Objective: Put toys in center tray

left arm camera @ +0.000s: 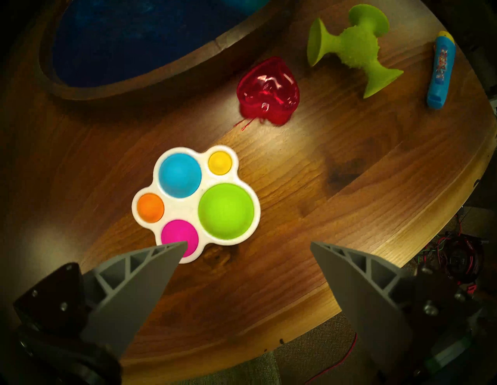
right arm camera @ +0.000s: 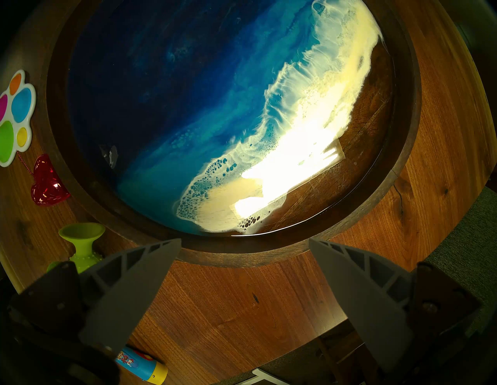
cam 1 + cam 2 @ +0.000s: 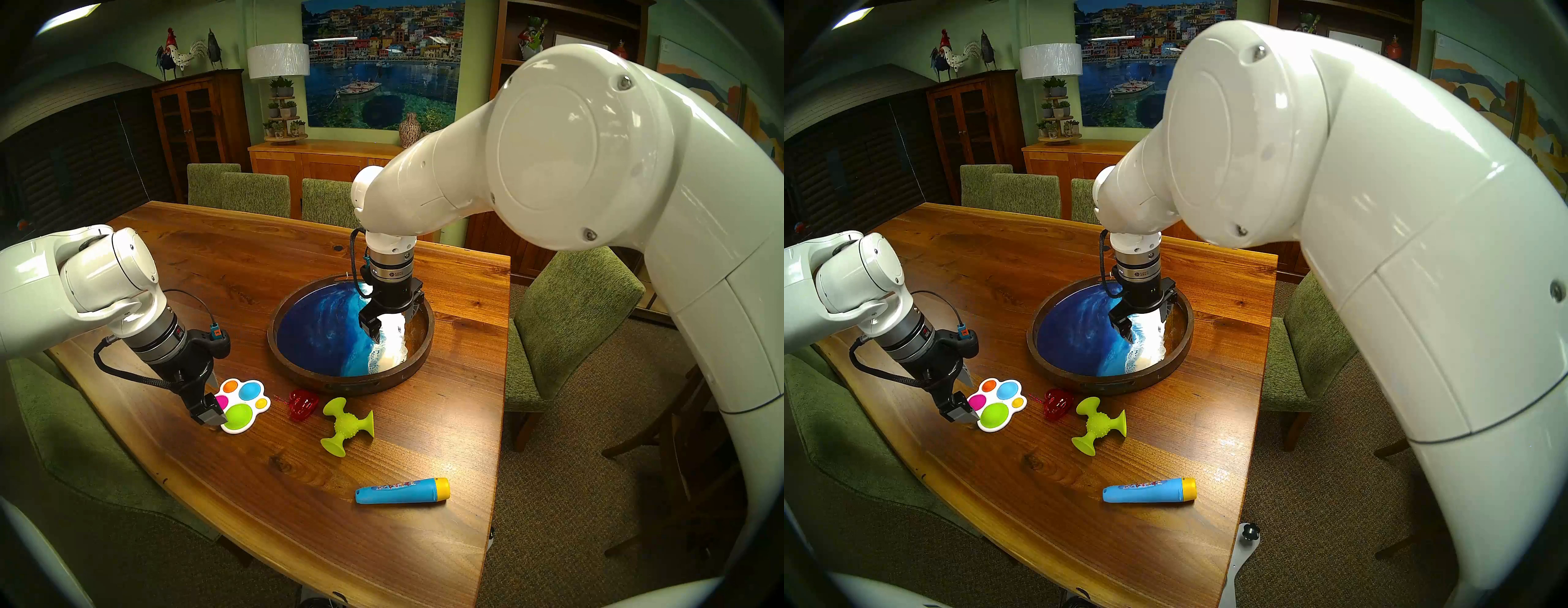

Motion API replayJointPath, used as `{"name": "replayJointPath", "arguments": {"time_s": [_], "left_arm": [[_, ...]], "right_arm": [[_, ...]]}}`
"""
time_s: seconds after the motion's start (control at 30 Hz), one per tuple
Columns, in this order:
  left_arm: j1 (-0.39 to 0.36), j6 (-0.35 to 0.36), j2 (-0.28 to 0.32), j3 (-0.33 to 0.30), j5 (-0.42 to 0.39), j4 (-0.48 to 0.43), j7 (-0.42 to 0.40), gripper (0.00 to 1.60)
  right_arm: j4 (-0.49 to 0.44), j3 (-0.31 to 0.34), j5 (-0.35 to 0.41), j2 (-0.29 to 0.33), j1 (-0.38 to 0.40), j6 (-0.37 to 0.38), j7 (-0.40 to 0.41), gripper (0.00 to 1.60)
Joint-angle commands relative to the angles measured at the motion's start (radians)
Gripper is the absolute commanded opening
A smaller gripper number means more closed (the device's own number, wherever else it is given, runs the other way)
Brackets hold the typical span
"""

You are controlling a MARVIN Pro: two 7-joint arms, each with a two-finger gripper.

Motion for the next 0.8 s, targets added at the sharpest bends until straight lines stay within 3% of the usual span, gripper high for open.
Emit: {"name": "replayJointPath", "arguments": {"time_s": [0.0,0.77], "left_arm": [[0.029,-0.03,-0.025,-0.014,-0.033,0.025,0.053,1.6],[0.134,-0.079,-0.071,-0.015,-0.119,0.065,0.167,1.6]], "right_arm": [[0.017,0.002,0.0,0.003,0.028,-0.001,0.001,1.6],[0.017,0.003,0.0,0.003,0.028,-0.001,0.001,1.6]]}}
